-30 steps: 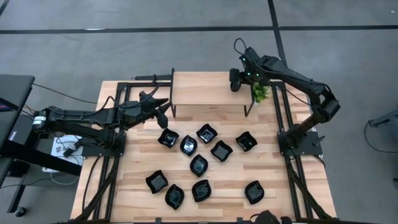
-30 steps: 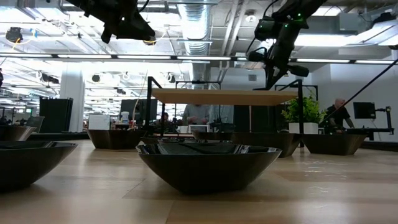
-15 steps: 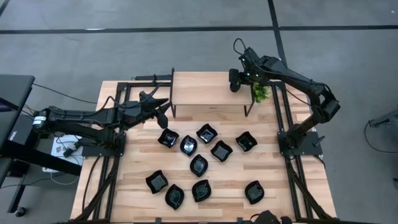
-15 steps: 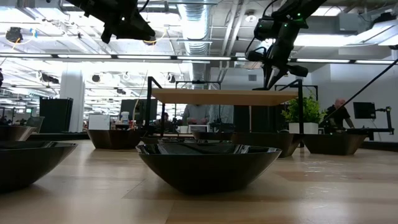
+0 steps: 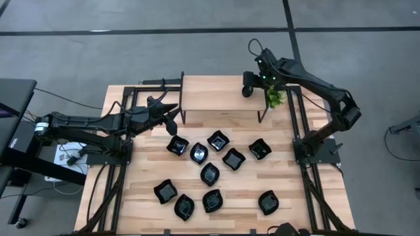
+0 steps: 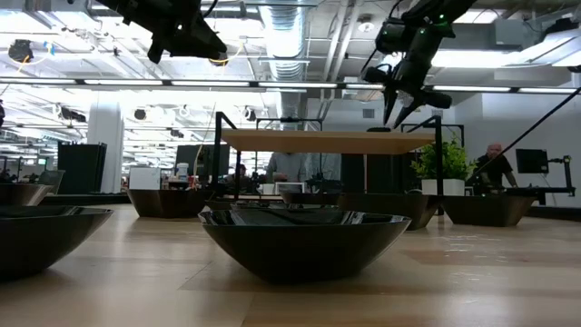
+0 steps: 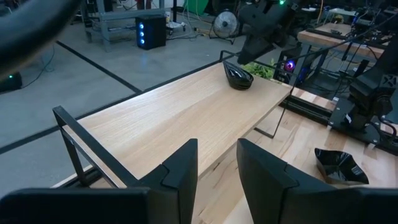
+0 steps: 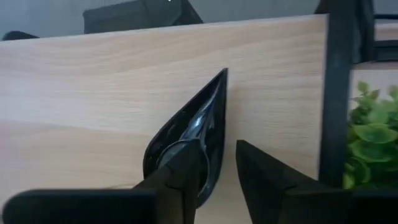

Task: Pick & Place Mini shaped plates
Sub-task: Put the black leaf shaped plate on the shelf

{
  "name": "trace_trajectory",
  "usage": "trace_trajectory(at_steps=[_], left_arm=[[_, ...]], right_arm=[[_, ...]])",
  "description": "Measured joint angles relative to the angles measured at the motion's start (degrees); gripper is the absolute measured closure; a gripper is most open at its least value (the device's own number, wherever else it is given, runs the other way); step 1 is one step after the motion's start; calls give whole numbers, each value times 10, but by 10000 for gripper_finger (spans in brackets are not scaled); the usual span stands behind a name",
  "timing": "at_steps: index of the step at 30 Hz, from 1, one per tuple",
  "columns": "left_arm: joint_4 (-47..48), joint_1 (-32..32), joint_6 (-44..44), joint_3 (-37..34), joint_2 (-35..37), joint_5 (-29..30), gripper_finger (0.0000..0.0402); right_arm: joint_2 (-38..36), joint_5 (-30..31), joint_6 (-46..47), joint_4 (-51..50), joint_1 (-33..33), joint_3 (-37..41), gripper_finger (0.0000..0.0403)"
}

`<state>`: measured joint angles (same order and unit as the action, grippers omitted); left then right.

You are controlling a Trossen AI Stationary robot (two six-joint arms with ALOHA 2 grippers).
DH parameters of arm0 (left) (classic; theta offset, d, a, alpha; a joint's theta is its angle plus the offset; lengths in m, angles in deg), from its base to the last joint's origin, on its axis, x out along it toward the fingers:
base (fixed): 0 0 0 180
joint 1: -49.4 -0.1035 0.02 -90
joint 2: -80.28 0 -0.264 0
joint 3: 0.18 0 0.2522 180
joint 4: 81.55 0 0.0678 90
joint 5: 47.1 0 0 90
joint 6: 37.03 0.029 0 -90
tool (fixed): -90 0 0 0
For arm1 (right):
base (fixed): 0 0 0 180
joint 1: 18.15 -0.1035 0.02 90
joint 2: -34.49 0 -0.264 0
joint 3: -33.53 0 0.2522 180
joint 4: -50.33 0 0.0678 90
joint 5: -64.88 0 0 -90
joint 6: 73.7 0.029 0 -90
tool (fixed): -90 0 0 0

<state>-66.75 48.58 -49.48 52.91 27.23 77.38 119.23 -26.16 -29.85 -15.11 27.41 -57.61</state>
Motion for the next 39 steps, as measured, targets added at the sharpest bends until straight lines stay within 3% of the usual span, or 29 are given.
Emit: trace_trajectory(at_steps=[8,12,22,29,34,39], left_arm=[[0,1,0,0,0,-2,289],[1,2,0,0,0,-2,289],[2,5,-3,0,0,-9,289],[2,47,-14,0,2,-100,289],[2,90,-44,0,2,-101,289],[2,139,-64,0,2,-63,289]], right_arm=[[-51,27,-61,-42,-2,0,330],[-83,28,-83,-103,-43,0,338],[-172,52,-72,-151,-257,0,339],[-211,170,26,-211,-422,0,339],[-227,214,84,-221,-523,0,339],[-229,255,150,-232,-613,0,339]])
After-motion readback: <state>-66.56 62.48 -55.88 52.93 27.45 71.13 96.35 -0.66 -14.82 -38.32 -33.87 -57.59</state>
